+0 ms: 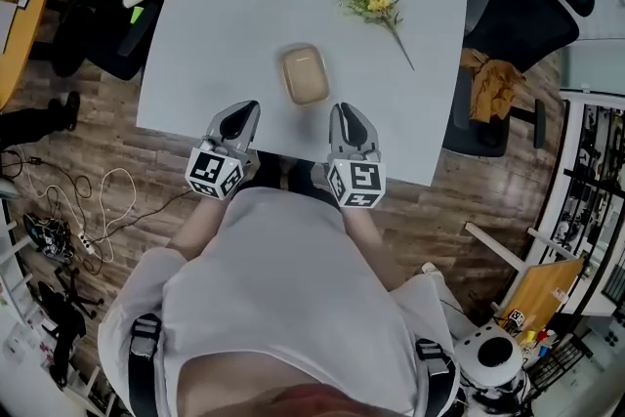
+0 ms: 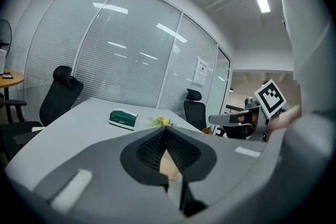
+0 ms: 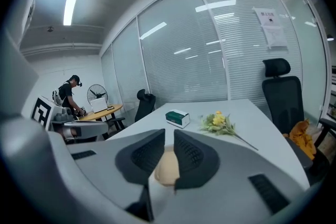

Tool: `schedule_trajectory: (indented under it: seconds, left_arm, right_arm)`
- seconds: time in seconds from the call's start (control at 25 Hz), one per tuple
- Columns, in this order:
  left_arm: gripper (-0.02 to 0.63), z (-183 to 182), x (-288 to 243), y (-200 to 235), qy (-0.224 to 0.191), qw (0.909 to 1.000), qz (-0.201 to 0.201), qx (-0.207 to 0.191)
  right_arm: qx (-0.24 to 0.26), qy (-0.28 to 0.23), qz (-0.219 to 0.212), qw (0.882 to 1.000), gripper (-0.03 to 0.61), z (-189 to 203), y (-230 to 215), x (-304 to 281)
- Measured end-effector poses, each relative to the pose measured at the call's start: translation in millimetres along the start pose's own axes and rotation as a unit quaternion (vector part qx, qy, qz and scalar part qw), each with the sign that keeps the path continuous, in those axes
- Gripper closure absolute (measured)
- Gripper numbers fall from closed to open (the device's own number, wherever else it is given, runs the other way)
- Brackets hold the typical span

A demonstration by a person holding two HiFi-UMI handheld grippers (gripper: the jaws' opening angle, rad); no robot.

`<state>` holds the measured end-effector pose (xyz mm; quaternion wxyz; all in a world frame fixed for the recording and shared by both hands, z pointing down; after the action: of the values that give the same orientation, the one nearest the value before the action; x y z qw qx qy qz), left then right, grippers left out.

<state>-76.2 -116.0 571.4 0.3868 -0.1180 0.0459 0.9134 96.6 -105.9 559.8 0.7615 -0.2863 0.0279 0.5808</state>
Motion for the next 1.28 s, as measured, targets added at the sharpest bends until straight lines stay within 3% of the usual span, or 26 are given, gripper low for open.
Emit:
schedule_trajectory:
  seconds: [0.04,0.08,0.12,0.92,1.28]
  left_arm:
    - [0.603,0,-1,-2,0.000,1.0000,0.002,-0.001]
    - [0.603,-1,-1,-4,0.000,1.0000,0.004,-0.001]
    - [0.603,-1,-2,-5,0.001,1.0000,0.005,-0.001]
    - [0.603,3,-13,10,0.013,0.9999,0.001,0.000]
    - [0.603,-1,-29,14,0.012,0.9999,0.012,-0.001]
  right_arm:
    - [-0.002,0.002,-0.004,1.000,0.545,1,1,-1]
    - [-0.005,0.006,-0.007,1.000,0.458,1,1,-3]
    - [-0.007,0.010,-0.007,1.000,0.423,2,0,-5]
    - [0.029,0.083,0.028,0.996,0.436,29,-34,-70]
    - [0.052,0.154,0.049,0.986,0.460,59,-61,-115]
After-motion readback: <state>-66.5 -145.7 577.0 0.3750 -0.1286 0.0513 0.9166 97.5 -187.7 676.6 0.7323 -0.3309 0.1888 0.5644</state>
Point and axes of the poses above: the fingertips, and each gripper's own axes: x backward along the fingers, y to its left, z out of its underside, the point moved 1 cm from there along x, backward along the fingers, and after that the axes turned 15 degrees about -x, right-handed, at the moved point
